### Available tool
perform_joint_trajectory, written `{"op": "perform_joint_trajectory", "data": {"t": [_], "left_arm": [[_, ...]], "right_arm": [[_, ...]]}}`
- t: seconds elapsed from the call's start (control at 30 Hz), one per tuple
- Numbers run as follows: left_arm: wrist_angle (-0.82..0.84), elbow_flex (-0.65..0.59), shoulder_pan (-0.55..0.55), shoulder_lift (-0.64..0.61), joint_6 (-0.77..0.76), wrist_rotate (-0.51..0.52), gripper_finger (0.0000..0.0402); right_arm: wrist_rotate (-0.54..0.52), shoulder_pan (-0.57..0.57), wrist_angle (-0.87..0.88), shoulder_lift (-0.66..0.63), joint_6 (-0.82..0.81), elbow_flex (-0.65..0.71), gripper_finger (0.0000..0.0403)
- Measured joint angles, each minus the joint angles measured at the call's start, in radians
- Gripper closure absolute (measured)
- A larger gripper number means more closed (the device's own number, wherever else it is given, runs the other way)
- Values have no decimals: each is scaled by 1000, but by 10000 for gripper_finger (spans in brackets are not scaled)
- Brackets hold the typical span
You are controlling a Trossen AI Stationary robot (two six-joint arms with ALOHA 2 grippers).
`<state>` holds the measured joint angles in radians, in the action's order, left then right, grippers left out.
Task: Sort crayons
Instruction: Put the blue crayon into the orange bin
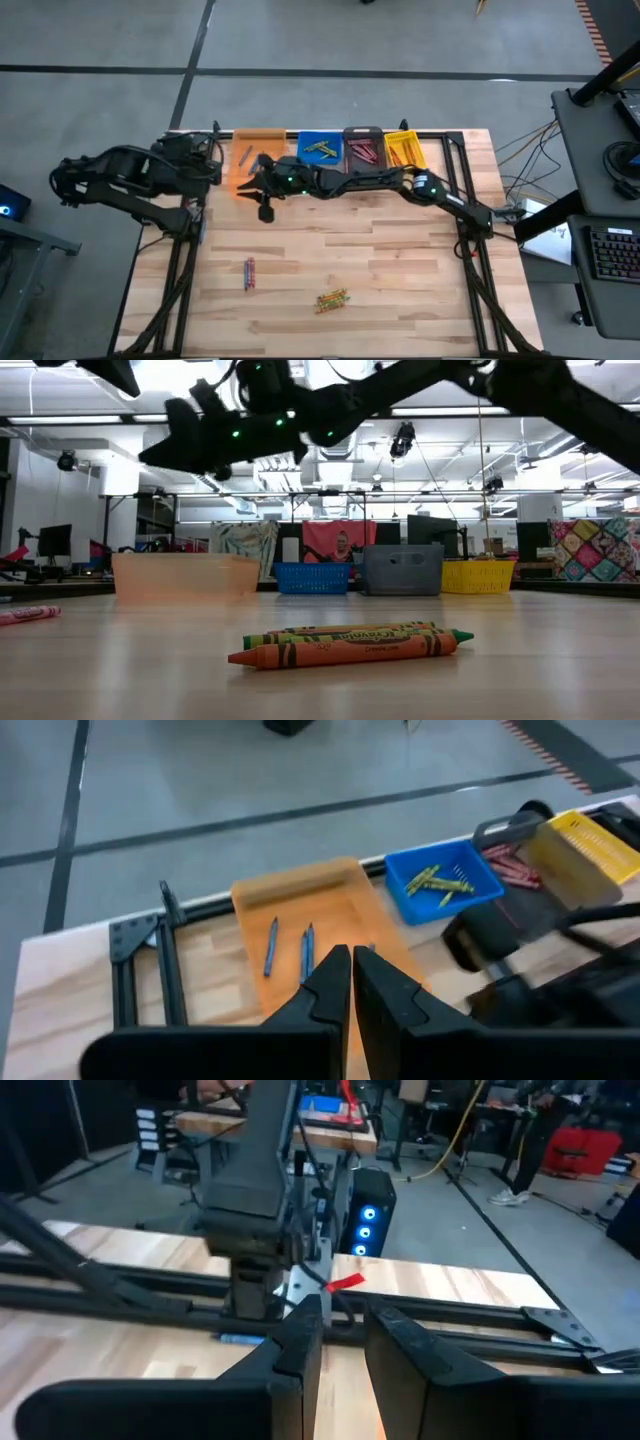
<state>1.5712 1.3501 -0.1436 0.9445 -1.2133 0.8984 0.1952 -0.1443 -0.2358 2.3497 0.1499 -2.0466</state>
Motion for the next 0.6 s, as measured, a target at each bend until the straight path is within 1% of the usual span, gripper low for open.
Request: {"op": "perform_joint_trajectory", "data": {"t": [0.17,0.37,0.6], "left_arm": [[0,21,0,-12,51,13,402],[0,21,0,-11,57,12,402],[0,16,0,5,57,13,402]], "right_arm": [[-3,11,16,114,-31,-143,335],[13,32,54,216,-48,-306,335],[15,68,-34,255,-76,-309,335]]}}
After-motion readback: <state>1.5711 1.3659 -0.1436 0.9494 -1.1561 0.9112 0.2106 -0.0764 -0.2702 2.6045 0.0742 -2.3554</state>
